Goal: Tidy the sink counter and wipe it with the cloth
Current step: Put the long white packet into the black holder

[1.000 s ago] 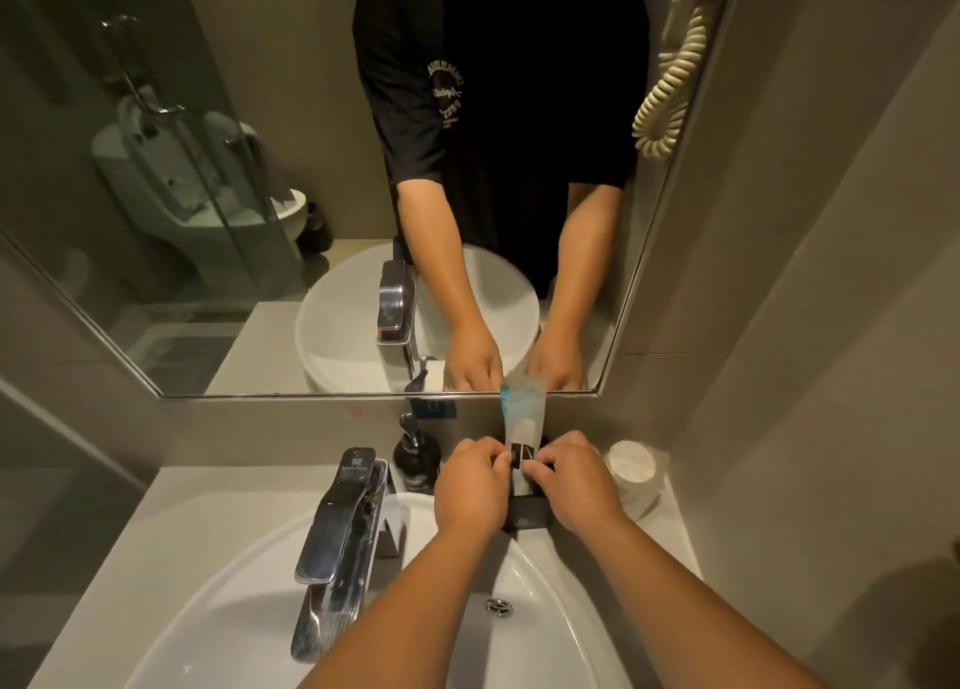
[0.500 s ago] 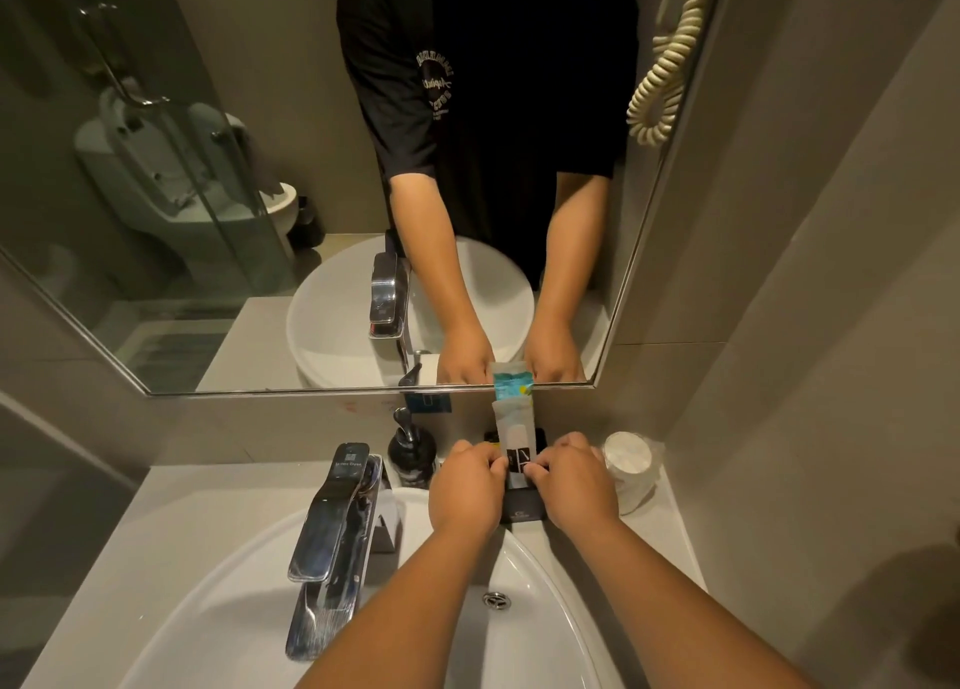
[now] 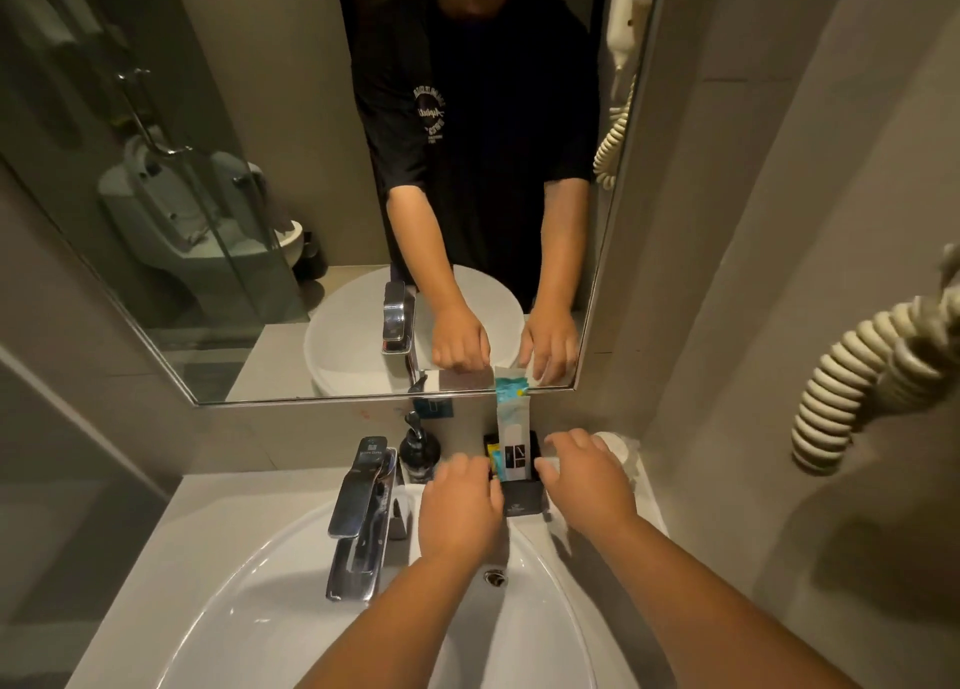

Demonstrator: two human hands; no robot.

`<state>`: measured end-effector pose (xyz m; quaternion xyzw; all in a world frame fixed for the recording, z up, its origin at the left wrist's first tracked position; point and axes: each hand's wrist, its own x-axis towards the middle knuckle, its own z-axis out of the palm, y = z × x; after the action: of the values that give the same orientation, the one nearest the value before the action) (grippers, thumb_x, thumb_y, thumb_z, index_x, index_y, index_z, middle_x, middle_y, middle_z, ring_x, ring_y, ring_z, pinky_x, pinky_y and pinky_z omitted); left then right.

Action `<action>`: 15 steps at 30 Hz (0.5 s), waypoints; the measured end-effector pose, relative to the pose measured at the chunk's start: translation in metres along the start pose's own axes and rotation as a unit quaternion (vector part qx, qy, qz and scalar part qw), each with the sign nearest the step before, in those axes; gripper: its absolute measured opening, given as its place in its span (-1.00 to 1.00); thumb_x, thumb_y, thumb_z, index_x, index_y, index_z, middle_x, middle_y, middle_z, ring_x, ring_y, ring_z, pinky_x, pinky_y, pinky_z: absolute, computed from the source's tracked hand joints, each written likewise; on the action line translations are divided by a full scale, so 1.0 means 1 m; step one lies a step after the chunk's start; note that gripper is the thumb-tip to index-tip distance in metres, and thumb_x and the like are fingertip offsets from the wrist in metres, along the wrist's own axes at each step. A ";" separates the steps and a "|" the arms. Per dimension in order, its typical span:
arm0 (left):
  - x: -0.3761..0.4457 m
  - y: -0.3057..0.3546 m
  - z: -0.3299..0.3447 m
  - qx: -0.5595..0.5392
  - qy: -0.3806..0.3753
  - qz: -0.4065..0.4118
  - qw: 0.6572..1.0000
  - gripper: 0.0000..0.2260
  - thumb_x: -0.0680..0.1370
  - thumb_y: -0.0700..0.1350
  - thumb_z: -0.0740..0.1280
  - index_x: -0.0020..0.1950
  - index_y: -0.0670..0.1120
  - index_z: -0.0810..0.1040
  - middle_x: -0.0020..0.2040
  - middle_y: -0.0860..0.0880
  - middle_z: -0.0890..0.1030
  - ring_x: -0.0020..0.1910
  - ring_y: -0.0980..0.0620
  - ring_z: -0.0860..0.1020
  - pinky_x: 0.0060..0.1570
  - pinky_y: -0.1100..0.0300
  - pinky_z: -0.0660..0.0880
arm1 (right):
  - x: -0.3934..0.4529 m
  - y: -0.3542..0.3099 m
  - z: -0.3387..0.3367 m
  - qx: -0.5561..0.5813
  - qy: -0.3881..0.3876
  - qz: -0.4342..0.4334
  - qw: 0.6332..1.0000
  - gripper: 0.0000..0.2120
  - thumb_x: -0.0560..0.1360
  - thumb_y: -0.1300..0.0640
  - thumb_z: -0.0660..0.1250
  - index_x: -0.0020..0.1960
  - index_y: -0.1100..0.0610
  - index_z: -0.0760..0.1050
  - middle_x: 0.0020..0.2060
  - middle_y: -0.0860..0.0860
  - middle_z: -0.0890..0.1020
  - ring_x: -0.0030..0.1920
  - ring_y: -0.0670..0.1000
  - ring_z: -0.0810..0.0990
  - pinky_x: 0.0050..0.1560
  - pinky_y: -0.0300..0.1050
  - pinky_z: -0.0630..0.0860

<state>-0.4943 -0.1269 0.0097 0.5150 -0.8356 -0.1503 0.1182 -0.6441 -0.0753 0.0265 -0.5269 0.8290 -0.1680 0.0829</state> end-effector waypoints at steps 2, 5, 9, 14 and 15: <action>-0.024 0.001 -0.009 0.070 -0.022 0.073 0.995 -0.68 0.59 0.05 0.13 0.29 -0.03 0.42 0.22 -0.05 0.51 0.18 -0.04 0.45 0.15 0.05 0.42 | -0.021 -0.001 -0.009 -0.055 -0.029 -0.049 0.997 -0.63 0.56 -0.08 0.19 0.30 0.04 0.42 0.25 0.03 0.53 0.26 0.10 0.43 0.24 -0.02 0.37; -0.057 -0.005 -0.019 0.110 -0.057 0.111 0.986 -0.56 0.57 0.12 0.11 0.39 -0.05 0.31 0.34 -0.06 0.46 0.31 -0.06 0.39 0.31 0.01 0.33 | -0.056 -0.005 -0.013 -0.104 -0.076 -0.095 0.987 -0.52 0.56 -0.14 0.16 0.41 0.03 0.32 0.36 0.04 0.44 0.38 0.10 0.34 0.41 0.01 0.23; -0.097 -0.020 -0.035 0.160 -0.084 0.122 0.976 -0.45 0.56 0.18 0.11 0.46 -0.08 0.23 0.42 -0.09 0.38 0.37 -0.09 0.33 0.40 -0.04 0.25 | -0.102 -0.019 -0.014 -0.121 -0.127 -0.120 0.977 -0.43 0.55 -0.18 0.15 0.47 0.05 0.23 0.43 0.06 0.37 0.44 0.11 0.28 0.48 0.04 0.13; -0.154 -0.047 -0.052 0.155 -0.090 0.102 0.979 -0.53 0.53 0.19 0.19 0.34 -0.04 0.38 0.29 -0.05 0.51 0.23 -0.06 0.46 0.25 0.01 0.41 | -0.161 -0.037 -0.002 -0.093 -0.143 -0.127 0.977 -0.51 0.50 -0.22 0.19 0.31 0.03 0.40 0.25 -0.01 0.53 0.27 0.08 0.46 0.35 -0.02 0.34; -0.164 -0.053 -0.056 0.155 -0.091 0.098 0.979 -0.56 0.53 0.19 0.19 0.29 -0.04 0.41 0.24 -0.05 0.53 0.18 -0.07 0.48 0.22 0.02 0.43 | -0.172 -0.042 0.000 -0.092 -0.141 -0.129 0.977 -0.51 0.49 -0.22 0.20 0.31 0.03 0.41 0.24 -0.01 0.53 0.26 0.07 0.47 0.34 -0.02 0.35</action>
<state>-0.3582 -0.0094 0.0346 0.4266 -0.9025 -0.0531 -0.0256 -0.5348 0.0635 0.0354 -0.6530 0.7461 -0.0245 0.1278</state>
